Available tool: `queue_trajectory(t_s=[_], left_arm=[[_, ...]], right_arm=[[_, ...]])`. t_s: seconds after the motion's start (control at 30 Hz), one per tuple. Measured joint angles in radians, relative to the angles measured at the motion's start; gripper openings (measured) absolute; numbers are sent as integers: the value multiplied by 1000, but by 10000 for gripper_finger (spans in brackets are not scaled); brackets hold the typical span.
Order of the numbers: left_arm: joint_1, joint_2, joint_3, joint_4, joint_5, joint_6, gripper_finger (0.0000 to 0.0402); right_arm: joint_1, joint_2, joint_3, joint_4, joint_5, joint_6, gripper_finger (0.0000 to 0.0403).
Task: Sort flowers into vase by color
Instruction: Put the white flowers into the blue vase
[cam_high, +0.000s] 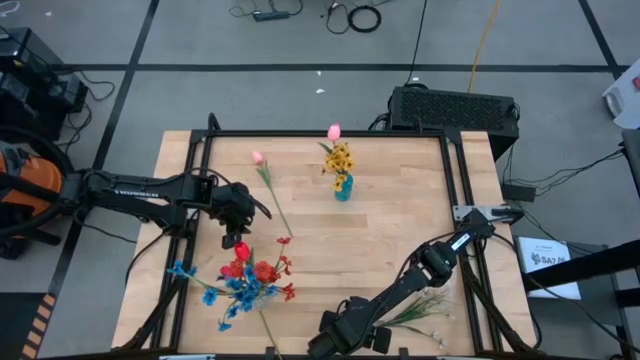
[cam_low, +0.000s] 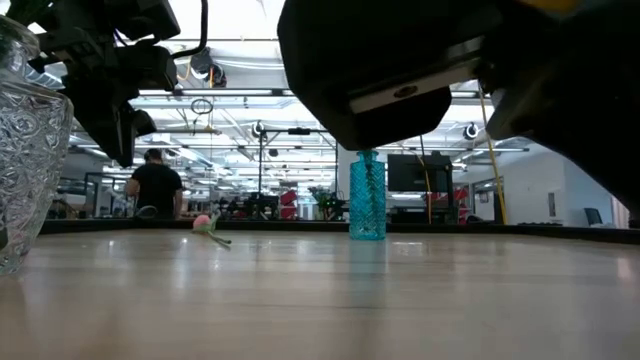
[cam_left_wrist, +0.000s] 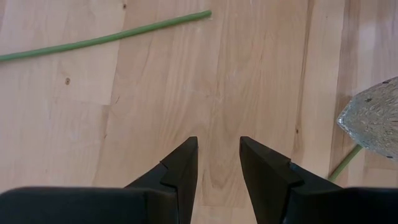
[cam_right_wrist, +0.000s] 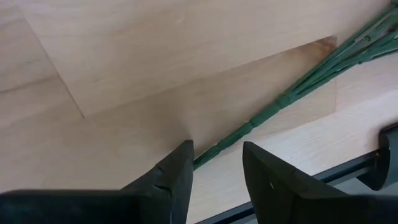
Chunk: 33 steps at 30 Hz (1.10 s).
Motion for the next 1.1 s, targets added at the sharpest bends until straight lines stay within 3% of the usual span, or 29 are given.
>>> queue_trajectory(t_s=[0.13, 0.33, 0.5, 0.8, 1.1], left_arm=[[0, 0, 0, 0, -2, 0, 125], [0, 0, 0, 0, -3, 0, 125], [0, 0, 0, 0, -3, 0, 125], [0, 0, 0, 7, -12, 0, 125], [0, 0, 0, 8, -12, 0, 125]], right_arm=[[-2, 35, 2, 41, -26, 12, 115], [-7, 71, 6, 145, -85, 6, 58], [-12, 71, 6, 127, -48, -33, 8], [-9, 69, 7, 61, -5, -126, 8], [-5, 70, 7, 79, 9, -57, 29]])
